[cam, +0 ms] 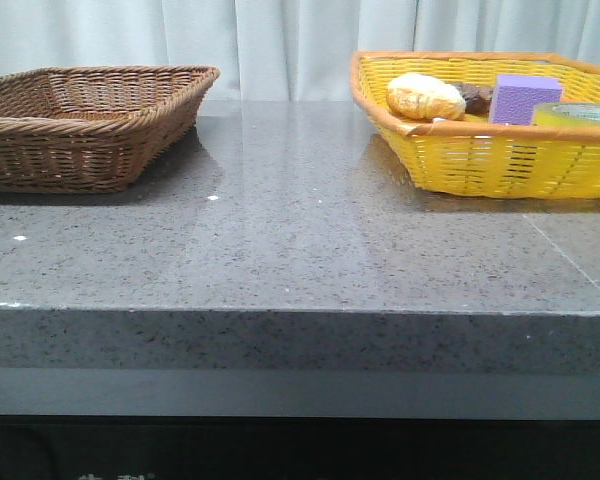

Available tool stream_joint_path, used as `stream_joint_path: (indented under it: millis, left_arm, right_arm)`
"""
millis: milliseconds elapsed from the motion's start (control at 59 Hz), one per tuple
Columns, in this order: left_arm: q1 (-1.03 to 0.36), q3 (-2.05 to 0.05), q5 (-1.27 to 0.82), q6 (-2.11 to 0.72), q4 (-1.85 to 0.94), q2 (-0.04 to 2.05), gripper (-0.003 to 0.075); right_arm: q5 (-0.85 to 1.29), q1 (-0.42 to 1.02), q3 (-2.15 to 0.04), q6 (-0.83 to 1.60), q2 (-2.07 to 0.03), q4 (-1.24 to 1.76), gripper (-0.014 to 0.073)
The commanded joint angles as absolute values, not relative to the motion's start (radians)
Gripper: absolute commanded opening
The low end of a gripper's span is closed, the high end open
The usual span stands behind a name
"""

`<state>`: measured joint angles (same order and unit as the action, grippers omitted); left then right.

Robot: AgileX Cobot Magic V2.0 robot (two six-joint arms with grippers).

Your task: Transfer tape with both arms

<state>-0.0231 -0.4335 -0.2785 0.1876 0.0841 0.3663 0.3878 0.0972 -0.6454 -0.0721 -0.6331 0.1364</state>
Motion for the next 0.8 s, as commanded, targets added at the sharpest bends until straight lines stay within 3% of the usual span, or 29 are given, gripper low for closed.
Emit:
stream_joint_path:
  millis: [0, 390, 780]
  left_arm:
    - [-0.023, -0.468, -0.207, 0.199, 0.083, 0.38, 0.0564]
    - [-0.023, -0.468, -0.207, 0.199, 0.083, 0.38, 0.0564]
    - [-0.023, -0.468, -0.207, 0.199, 0.083, 0.38, 0.0564]
  right_arm:
    - [0.371, 0.091, -0.766, -0.079, -0.753, 0.147, 0.0556]
    - [0.659, 0.091, -1.255, -0.086, -1.265, 0.146, 0.0527]
    - [0.707, 0.091, -1.447, -0.194, -1.578, 0.119, 0.0527]
